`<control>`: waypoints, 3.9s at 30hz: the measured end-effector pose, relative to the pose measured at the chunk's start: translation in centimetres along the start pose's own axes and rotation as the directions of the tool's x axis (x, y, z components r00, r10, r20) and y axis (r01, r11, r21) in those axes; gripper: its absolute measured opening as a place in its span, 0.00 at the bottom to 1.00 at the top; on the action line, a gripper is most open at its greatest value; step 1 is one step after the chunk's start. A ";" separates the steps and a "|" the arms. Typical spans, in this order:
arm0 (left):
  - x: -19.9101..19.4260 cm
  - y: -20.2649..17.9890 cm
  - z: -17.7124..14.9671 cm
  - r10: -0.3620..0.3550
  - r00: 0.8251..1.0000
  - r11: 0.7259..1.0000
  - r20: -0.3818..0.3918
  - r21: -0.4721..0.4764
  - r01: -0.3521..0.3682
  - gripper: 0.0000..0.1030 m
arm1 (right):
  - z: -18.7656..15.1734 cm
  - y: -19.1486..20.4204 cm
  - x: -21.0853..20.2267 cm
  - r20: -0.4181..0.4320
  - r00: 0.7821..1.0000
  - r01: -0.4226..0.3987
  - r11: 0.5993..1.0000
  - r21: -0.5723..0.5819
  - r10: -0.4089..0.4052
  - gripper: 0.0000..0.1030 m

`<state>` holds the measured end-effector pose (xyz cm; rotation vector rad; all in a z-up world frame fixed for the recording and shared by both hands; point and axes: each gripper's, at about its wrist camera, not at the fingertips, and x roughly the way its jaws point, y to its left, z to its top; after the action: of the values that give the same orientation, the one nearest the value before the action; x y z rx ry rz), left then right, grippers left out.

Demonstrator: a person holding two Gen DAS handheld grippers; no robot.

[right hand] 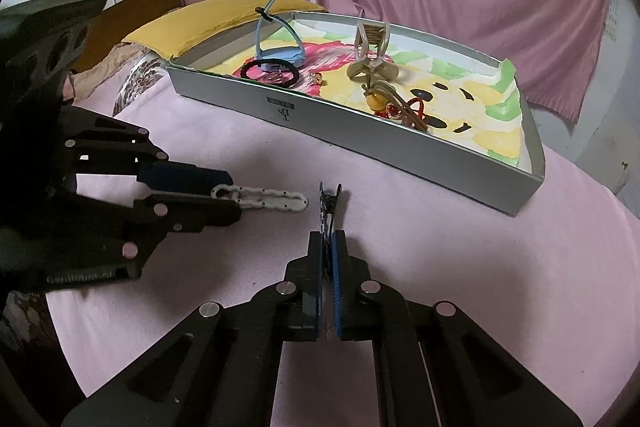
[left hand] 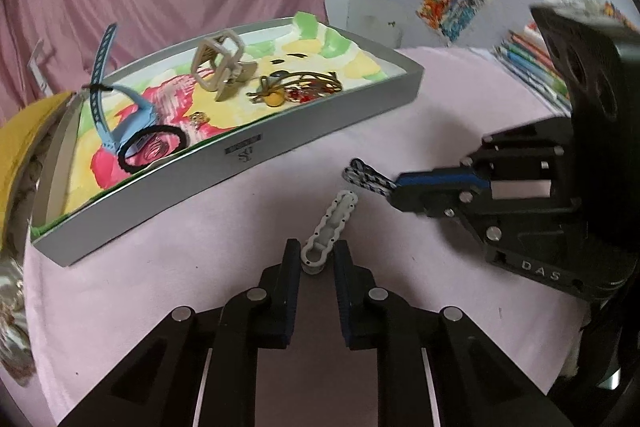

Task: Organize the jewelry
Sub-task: 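Grasp the striped keychain with the right tool while the left tool grasps the white perforated strap, then lift the keychain and white strap over the tray and lower them, then open both tools to release the keychain and strap into the tray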

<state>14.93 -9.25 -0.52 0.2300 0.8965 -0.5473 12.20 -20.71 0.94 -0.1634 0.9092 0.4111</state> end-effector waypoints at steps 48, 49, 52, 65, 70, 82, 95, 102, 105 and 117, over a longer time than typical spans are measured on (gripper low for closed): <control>-4.6 5.5 3.9 0.358 0.774 0.913 0.522 -0.369 -0.174 0.15 | 6.2 -2.6 -2.1 0.531 0.812 0.156 0.967 0.203 -0.242 0.03; -4.6 5.6 3.9 0.356 0.777 0.913 0.519 -0.370 -0.171 0.15 | 6.3 -2.7 -2.0 0.526 0.815 0.156 0.967 0.200 -0.241 0.03; -4.3 5.9 4.0 0.348 0.791 0.914 0.504 -0.369 -0.167 0.15 | 6.5 -2.5 -1.8 0.501 0.833 0.154 0.968 0.196 -0.234 0.03; -1.6 7.5 4.3 0.272 0.897 0.910 0.347 -0.397 -0.123 0.15 | 6.5 -5.8 1.6 0.328 0.937 0.014 0.952 0.304 -0.119 0.03; -0.4 7.9 4.4 0.244 0.929 0.909 0.278 -0.401 -0.119 0.15 | 6.5 -6.3 3.2 0.265 0.962 -0.019 0.949 0.314 -0.068 0.03; 1.3 8.2 4.3 0.191 0.961 0.907 0.201 -0.411 -0.094 0.15 | 6.6 -6.2 4.5 0.213 0.976 -0.039 0.947 0.320 -0.032 0.03; 1.4 8.3 4.5 0.189 0.964 0.906 0.188 -0.412 -0.098 0.15 | 6.8 -6.0 4.8 0.187 0.982 -0.038 0.949 0.312 -0.022 0.04; 1.2 8.3 4.6 0.196 0.961 0.903 0.197 -0.418 -0.098 0.15 | 6.6 -6.3 4.7 0.194 0.981 -0.040 0.944 0.326 -0.025 0.04; 0.9 8.4 4.5 0.203 0.956 0.901 0.211 -0.423 -0.097 0.15 | 6.5 -6.4 4.7 0.207 0.978 -0.038 0.943 0.331 -0.033 0.05; -1.7 8.5 3.5 0.260 0.909 0.899 0.325 -0.426 -0.105 0.32 | 5.8 -5.5 1.6 0.319 0.937 0.038 0.950 0.311 -0.142 0.37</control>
<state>21.04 -2.97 2.73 -0.1611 0.5841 -0.2051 19.56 -23.51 3.00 0.1430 0.6102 0.1998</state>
